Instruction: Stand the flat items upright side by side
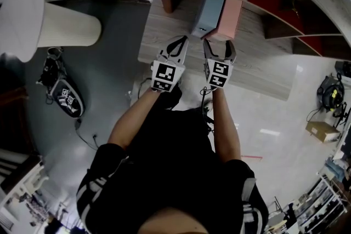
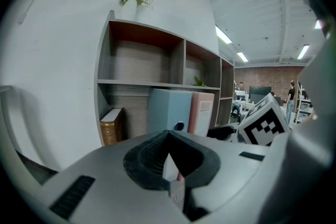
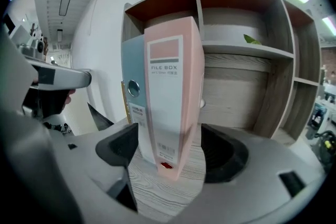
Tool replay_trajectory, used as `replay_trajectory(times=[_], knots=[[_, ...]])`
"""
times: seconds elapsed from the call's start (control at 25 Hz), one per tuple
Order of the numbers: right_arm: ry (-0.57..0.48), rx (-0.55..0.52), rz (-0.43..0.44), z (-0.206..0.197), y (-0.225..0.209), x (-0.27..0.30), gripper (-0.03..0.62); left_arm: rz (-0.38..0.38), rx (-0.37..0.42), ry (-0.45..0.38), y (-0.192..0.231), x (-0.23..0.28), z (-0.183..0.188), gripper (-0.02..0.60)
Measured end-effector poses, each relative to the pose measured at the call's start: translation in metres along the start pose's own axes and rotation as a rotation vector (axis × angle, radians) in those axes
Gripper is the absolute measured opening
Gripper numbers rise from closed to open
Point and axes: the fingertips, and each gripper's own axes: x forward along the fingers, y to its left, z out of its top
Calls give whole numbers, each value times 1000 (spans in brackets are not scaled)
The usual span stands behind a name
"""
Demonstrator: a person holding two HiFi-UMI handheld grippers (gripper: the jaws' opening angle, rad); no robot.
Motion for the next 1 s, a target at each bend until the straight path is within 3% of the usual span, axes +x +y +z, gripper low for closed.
replay_trajectory(times=[0.04,0.12,0.8,0.88,1.0], knots=[[11,-11,-16,-2,-3,1,382,0,0,1,0,0,0,21],[23,-40,-41,-3,-7,1,238,-1,0,2,-1,1,0,21],[6,-57,-63,6,-19,-1,224,0,-8,-2,-7,-3,3,20],[-21,-29,-64,11,-22,-15,178,1,-8,-9,-10,-6,8,21],[-65,22,-59,23,-28,-42,56,6,6,-25,-19,-14,17,21]])
